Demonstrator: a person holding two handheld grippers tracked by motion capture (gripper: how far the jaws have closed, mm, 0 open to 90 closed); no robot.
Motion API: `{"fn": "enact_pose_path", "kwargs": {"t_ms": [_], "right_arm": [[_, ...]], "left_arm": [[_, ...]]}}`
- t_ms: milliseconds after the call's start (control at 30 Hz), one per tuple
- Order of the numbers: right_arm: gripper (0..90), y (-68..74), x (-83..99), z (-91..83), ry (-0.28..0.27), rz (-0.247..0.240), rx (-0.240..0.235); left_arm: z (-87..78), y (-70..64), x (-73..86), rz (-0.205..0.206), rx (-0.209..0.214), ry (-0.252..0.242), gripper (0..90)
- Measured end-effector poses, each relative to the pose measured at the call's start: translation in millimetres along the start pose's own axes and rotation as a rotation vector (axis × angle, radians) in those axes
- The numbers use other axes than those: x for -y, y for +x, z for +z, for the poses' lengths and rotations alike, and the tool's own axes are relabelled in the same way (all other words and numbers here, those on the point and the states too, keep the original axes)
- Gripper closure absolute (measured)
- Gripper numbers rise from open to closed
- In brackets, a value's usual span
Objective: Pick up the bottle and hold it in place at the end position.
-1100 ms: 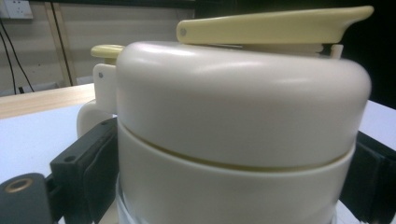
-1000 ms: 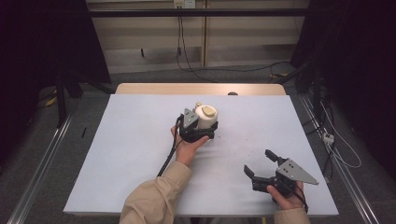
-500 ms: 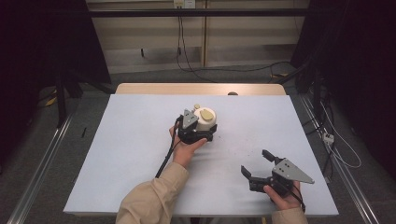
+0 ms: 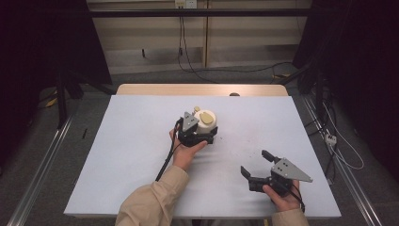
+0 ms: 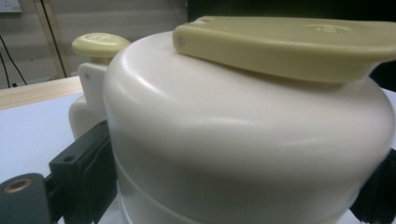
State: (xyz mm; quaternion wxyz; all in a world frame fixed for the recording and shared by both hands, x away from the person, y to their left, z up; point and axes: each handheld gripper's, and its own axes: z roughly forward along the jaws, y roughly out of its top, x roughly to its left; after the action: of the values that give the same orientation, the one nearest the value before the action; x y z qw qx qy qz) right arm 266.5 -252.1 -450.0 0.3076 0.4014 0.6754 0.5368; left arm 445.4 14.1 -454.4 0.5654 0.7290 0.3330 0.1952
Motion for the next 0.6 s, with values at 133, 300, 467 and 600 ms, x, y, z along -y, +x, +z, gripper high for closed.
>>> {"fn": "enact_pose_path", "kwargs": {"t_ms": [133,300,467,600], "right_arm": [[3.8,-1.7,-0.5,3.4,0.012,0.015,0.013],[4.3,-2.7,-5.3,9.5,0.029,0.019,0.038],[7.0,-4.7,-13.0,14.8,0.029,0.043,0.045],[8.9,-5.5,-16.6,18.7,0.047,0.046,0.041]], "left_arm": [[-0.2,0.4,-0.1,0.001,0.003,0.003,6.7],[-0.5,0.3,-0.3,0.002,0.001,0.008,6.7],[-0.2,0.4,-0.1,0.001,0.003,0.005,6.6],[-0.3,0.4,0.2,0.001,0.004,0.006,6.6]]}}
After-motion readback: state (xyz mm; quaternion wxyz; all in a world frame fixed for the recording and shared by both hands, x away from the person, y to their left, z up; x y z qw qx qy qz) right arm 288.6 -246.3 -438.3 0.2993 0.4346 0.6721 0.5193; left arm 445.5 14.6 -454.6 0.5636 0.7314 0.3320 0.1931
